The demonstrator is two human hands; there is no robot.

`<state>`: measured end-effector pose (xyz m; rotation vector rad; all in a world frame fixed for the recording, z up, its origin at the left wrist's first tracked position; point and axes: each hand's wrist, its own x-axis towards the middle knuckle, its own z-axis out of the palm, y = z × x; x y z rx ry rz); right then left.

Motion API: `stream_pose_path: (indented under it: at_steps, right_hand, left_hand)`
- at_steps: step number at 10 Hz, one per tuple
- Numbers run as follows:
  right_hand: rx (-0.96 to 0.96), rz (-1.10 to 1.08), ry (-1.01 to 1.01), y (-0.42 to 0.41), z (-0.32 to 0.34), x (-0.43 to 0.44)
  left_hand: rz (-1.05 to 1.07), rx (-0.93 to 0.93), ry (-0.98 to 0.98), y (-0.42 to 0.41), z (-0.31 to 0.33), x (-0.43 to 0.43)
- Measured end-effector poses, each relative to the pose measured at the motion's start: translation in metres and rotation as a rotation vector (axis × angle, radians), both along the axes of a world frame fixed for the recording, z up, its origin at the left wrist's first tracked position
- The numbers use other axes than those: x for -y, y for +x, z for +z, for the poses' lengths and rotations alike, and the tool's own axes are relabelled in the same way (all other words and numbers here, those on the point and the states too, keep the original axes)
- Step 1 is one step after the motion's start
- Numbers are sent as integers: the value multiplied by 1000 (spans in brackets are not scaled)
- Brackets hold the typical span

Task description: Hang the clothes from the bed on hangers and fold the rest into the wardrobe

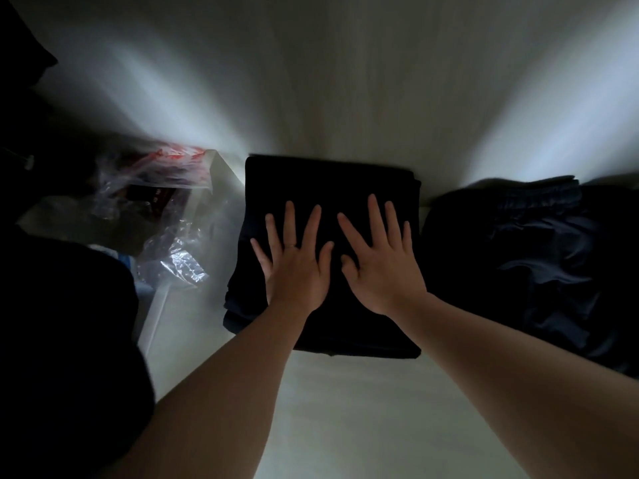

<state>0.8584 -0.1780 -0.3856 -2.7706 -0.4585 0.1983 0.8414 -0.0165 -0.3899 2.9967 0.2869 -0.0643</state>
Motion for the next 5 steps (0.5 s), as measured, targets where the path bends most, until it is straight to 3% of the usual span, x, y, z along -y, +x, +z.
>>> stream_pose_path:
  at_steps: [2, 5]
  right_hand:
    - [-93, 33, -33, -24, 14, 21]
    - [-253, 17, -109, -169, 14, 77]
  left_hand:
    - [22, -100, -104, -21, 20, 10]
    - [70, -209, -205, -162, 13, 59]
